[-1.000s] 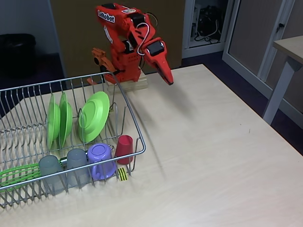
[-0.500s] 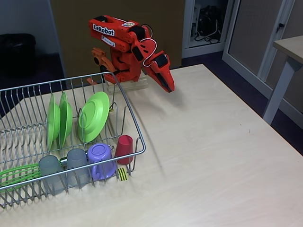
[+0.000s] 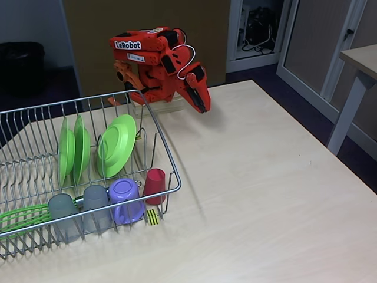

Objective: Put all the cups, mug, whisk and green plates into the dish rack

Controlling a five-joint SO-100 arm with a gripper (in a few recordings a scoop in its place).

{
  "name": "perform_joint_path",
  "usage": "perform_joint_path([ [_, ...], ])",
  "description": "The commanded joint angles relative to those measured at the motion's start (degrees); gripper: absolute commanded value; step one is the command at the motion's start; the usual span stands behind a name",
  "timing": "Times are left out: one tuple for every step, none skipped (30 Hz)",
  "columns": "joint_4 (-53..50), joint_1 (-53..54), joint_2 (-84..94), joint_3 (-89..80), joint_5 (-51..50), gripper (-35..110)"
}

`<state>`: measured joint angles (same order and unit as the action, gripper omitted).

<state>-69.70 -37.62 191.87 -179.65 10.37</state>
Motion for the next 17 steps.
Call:
perform_joint_path([
  [-1.58,-2.37,2.20,-0.26,0.97,0],
  [-1.76,-2.99,2.46,-0.26,0.97,0],
  [-1.76,-3.43,2.46,-0.26,0.88,0],
  [-1.76,-3.60,2.46,-0.26,0.88,0],
  [-1.76,-3.60,2.46,-0.26,0.88,0],
  [-1.76,-3.60,2.46,-0.26,0.88,0],
  [-1.76,-3.60,2.46,-0.26,0.88,0],
  [-1.76,-3.60,2.46,-0.26,0.88,0],
  [-1.76,-3.60,2.46,-0.26,0.88,0],
  [-1.76,-3.60,2.46,-0.26,0.88,0],
  [-1.76,-3.60,2.46,-0.26,0.88,0],
  [-1.76,-3.60,2.46,-0.26,0.88,0],
  [-1.76,-3.60,2.46,-0.26,0.88,0],
  [-1.76,-3.60,2.46,-0.26,0.88,0],
  [-1.76,-3.60,2.46,-0.26,0.88,0],
  [-1.76,-3.60,2.46,-0.26,0.88,0],
  [-1.76,-3.60,2.46,-0.26,0.88,0],
])
